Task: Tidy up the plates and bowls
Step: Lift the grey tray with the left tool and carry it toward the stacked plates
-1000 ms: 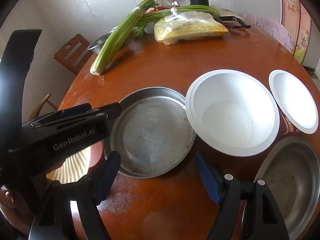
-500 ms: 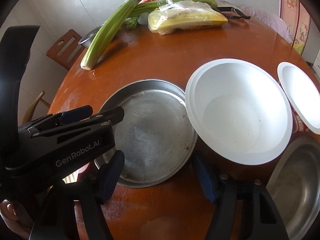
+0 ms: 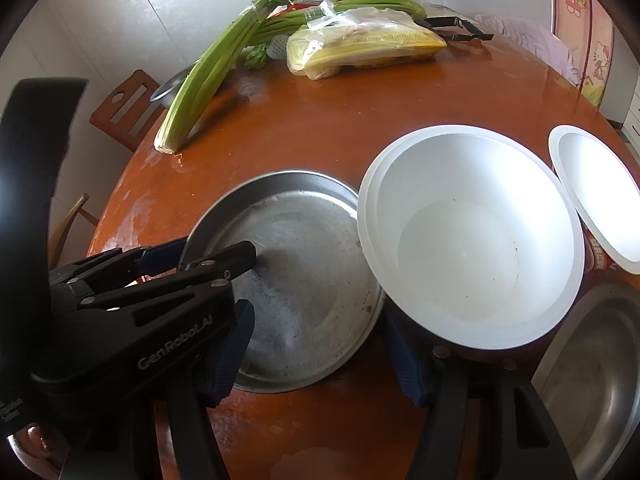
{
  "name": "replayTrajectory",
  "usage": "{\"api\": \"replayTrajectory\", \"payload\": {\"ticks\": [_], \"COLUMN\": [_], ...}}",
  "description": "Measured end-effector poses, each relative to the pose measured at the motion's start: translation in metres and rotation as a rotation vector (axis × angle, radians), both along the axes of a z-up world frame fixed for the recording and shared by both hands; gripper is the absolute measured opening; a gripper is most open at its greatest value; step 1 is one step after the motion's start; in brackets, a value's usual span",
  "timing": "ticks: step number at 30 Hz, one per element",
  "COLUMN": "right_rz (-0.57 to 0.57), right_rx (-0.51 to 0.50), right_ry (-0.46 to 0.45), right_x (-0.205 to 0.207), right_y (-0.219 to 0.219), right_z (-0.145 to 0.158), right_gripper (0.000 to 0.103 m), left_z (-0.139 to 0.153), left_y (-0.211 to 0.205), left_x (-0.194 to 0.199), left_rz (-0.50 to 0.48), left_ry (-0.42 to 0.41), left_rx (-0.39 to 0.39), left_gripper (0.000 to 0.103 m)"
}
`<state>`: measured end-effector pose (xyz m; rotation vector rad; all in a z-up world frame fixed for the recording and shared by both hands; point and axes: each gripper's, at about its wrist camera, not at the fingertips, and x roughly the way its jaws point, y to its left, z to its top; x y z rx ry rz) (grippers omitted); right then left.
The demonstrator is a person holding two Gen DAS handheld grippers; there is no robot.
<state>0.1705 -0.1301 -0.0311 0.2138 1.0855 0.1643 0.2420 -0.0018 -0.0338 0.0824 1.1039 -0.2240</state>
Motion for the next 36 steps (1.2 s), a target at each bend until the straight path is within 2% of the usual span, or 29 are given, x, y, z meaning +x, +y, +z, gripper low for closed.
{"api": "replayTrajectory", "payload": {"ticks": [5, 36], "right_rz": [0.003, 0.08], "right_rx": [0.02, 0.051], "right_ry": [0.006, -0.109], "right_x": [-0.002, -0.034], "right_y": [-0.002, 0.006], "right_z": [0.002, 0.04], "right_gripper": [0.064, 0.065], "left_z": [0.006, 0.053], "left_y": [0.001, 0.02], "left_x": [-0.004, -0.046], "left_rz": [0.001, 0.054], "left_ry": [-0.006, -0.1], "left_rx": [-0.009, -0.028], "left_gripper": [0.045, 0.048]}}
